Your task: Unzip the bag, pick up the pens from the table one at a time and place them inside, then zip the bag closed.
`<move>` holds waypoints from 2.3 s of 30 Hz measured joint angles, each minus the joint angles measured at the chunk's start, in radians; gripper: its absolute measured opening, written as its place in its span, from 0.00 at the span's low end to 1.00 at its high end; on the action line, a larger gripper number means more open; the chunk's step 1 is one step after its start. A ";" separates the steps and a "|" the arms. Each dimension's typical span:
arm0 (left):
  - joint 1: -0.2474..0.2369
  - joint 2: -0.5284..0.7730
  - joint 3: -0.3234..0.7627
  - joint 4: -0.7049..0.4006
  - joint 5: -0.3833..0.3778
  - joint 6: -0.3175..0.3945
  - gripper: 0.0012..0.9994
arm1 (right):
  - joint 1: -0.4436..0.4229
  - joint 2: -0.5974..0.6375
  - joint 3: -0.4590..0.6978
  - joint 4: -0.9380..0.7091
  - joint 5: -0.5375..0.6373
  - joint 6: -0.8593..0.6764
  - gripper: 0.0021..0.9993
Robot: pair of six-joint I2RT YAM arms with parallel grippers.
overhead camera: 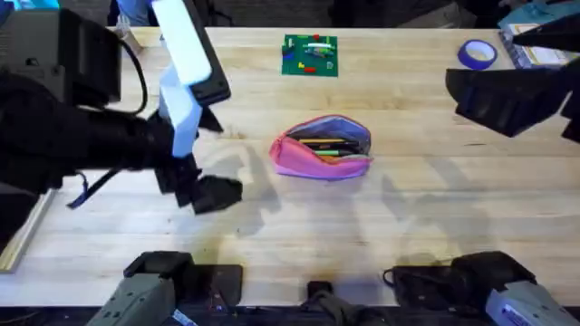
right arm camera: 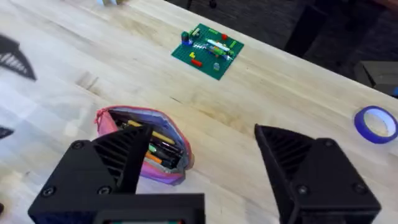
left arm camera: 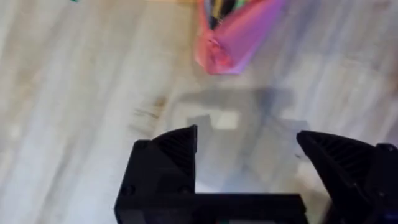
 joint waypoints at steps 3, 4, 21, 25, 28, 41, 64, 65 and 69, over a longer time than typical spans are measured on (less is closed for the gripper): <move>0.002 0.012 0.000 0.065 0.000 0.015 1.00 | 0.000 0.000 0.000 -0.004 0.000 0.000 1.00; 0.002 0.015 0.000 0.068 0.000 0.019 1.00 | 0.000 0.000 0.000 -0.007 0.000 0.000 1.00; 0.072 0.025 -0.056 0.060 0.045 0.239 1.00 | 0.000 0.000 0.000 -0.034 0.000 0.000 1.00; 0.157 0.025 -0.117 0.110 0.118 0.322 1.00 | 0.000 0.000 0.000 -0.055 0.000 0.000 1.00; 0.225 0.026 -0.157 0.167 0.188 0.355 1.00 | 0.000 0.000 0.000 -0.064 0.000 0.000 1.00; 0.288 0.199 -0.180 0.175 0.312 0.455 0.99 | 0.016 0.009 0.000 -0.075 -0.076 0.143 1.00; 0.288 0.248 -0.180 0.178 0.318 0.468 0.99 | 0.451 0.216 0.000 -0.075 0.038 0.617 1.00; 0.288 0.248 -0.180 0.178 0.318 0.468 0.99 | 0.469 0.221 0.000 -0.074 0.056 0.648 1.00; 0.288 0.248 -0.180 0.178 0.318 0.468 0.99 | 0.538 0.243 0.000 -0.052 0.121 0.753 1.00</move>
